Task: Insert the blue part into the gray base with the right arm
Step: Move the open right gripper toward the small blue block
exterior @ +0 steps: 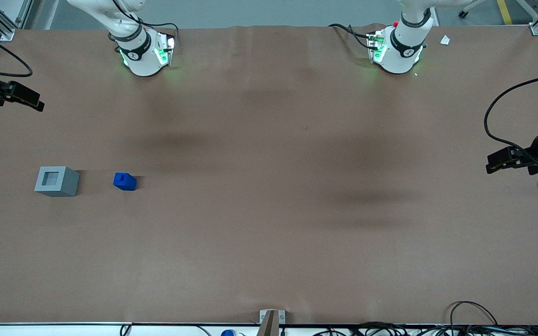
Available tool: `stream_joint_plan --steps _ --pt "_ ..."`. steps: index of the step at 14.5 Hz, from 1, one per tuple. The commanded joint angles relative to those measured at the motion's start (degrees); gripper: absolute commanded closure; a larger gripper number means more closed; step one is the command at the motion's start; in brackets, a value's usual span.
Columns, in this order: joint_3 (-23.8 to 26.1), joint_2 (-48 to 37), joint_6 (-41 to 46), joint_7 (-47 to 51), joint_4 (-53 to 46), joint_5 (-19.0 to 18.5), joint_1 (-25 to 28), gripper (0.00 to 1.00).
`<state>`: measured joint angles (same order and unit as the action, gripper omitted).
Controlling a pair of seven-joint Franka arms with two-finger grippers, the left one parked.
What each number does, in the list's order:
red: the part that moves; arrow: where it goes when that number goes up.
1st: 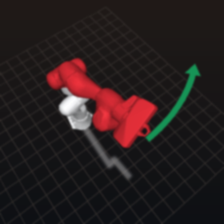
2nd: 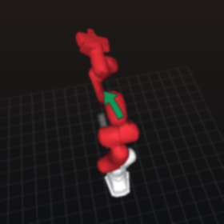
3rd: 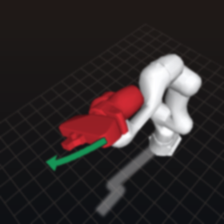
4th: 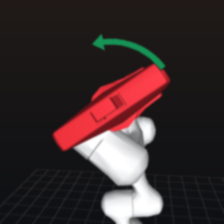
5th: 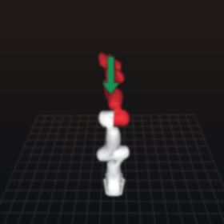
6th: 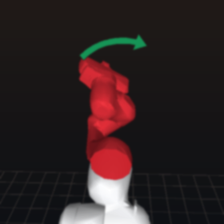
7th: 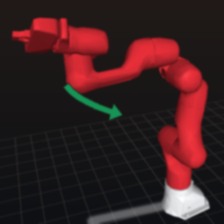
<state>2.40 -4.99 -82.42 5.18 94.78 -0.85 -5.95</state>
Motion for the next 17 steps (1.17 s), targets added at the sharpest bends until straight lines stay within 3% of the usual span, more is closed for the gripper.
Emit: stream_joint_plan --steps 1,11,17 --pt "0.06 0.95 0.68 0.09 -1.53 0.24 0.24 0.0" --pt "-0.03 2.61 -2.66 -0.26 0.14 1.82 0.41 0.0" --pt "-0.03 11.3 -3.11 0.27 0.14 0.24 1.21 0.0"
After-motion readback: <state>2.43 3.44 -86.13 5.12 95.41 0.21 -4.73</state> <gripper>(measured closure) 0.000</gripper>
